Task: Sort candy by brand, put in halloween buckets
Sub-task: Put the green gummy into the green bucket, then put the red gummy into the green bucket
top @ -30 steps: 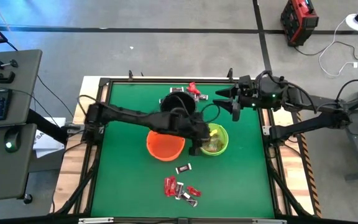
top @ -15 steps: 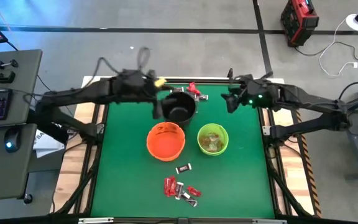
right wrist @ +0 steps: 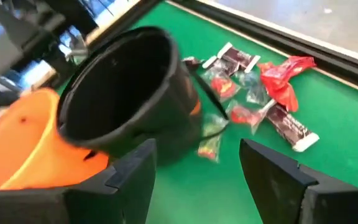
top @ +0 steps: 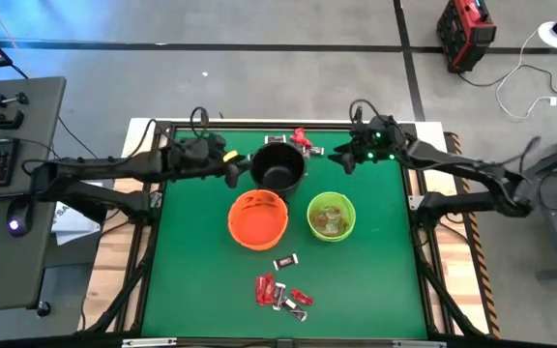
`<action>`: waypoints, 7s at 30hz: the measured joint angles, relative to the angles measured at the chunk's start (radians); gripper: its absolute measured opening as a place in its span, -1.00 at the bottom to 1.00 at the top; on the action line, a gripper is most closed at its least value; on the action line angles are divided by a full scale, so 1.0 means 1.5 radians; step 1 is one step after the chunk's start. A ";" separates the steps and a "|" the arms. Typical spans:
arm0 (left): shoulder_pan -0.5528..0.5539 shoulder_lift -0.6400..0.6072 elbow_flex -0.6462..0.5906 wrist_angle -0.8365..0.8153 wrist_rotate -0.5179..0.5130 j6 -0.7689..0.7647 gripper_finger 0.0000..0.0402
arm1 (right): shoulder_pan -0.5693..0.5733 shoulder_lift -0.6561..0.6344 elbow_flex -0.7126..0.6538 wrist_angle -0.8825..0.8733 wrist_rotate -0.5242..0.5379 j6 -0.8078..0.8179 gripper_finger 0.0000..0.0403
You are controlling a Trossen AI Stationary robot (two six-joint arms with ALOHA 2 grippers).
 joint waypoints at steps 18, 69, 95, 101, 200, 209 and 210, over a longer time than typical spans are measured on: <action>0.074 0.014 -0.016 0.179 -0.175 -0.062 0.03 | -0.047 0.330 0.048 0.101 -0.093 -0.269 0.11; 0.183 0.014 -0.016 0.170 -0.065 0.126 0.03 | 0.034 0.274 0.049 -0.053 0.132 -0.349 -0.98; 0.227 0.014 -0.016 0.166 -0.063 0.202 0.03 | 0.109 0.100 0.049 -0.357 0.029 -0.365 -1.00; 0.234 0.014 -0.016 0.166 -0.063 0.209 0.03 | 0.088 0.025 0.049 -0.421 0.059 -0.338 -1.00; 0.171 0.004 -0.015 0.113 -0.076 0.118 0.03 | 0.000 0.288 0.356 -0.286 0.014 -0.464 -1.00; 0.171 0.004 -0.015 0.112 -0.076 0.108 0.03 | -0.072 0.288 0.356 -0.301 -0.116 -0.436 -1.00; 0.171 0.004 -0.015 0.112 -0.076 0.108 0.03 | -0.072 0.288 0.356 -0.302 -0.115 -0.436 -1.00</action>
